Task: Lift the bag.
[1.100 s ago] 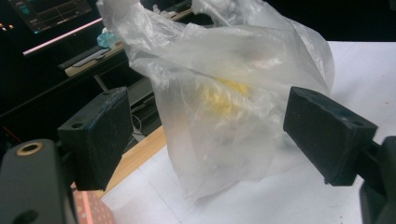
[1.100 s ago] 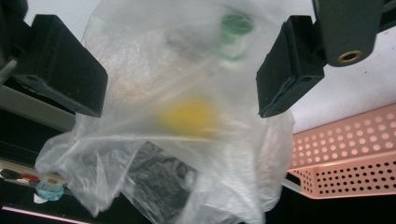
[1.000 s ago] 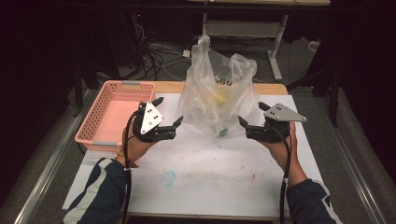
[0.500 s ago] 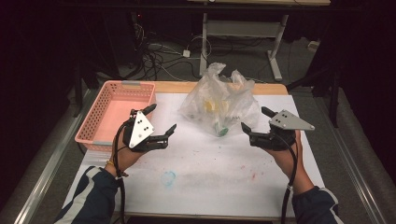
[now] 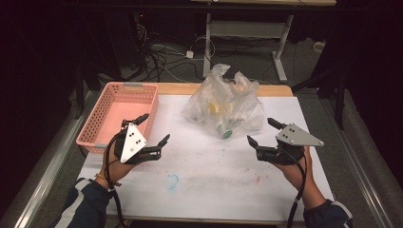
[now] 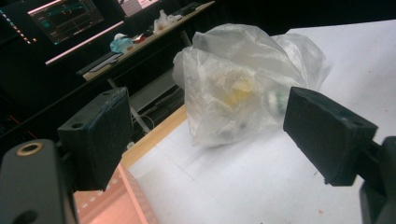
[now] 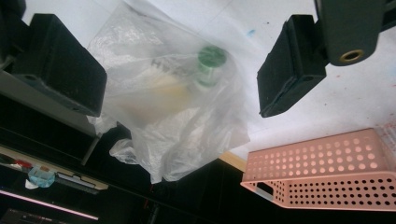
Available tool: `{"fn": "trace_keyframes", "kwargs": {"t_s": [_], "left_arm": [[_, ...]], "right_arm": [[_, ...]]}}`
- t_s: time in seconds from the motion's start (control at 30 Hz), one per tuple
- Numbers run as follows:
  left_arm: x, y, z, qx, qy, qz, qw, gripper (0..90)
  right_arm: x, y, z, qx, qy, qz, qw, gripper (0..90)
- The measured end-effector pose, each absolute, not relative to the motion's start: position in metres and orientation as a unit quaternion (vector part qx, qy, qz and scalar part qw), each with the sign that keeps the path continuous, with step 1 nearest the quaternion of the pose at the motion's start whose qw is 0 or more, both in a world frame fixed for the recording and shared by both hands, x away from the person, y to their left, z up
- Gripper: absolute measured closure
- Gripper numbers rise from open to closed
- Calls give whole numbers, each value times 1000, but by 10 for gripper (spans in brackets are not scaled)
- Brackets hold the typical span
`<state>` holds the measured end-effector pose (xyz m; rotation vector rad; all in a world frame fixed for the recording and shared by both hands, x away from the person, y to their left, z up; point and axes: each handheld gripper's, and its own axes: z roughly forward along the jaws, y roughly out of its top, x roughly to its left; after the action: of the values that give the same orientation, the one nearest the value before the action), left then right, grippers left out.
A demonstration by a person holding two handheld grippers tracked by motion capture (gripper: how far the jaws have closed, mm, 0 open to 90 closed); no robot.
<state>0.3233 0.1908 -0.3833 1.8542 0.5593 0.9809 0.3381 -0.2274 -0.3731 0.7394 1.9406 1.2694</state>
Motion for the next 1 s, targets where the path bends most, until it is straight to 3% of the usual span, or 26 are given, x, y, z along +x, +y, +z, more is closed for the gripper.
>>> {"fn": "trace_keyframes", "kwargs": {"t_s": [1.0], "left_arm": [[296, 212, -431, 790, 228, 398, 406, 155]], "right_arm": [[302, -239, -411, 267, 757, 486, 346, 164]]}}
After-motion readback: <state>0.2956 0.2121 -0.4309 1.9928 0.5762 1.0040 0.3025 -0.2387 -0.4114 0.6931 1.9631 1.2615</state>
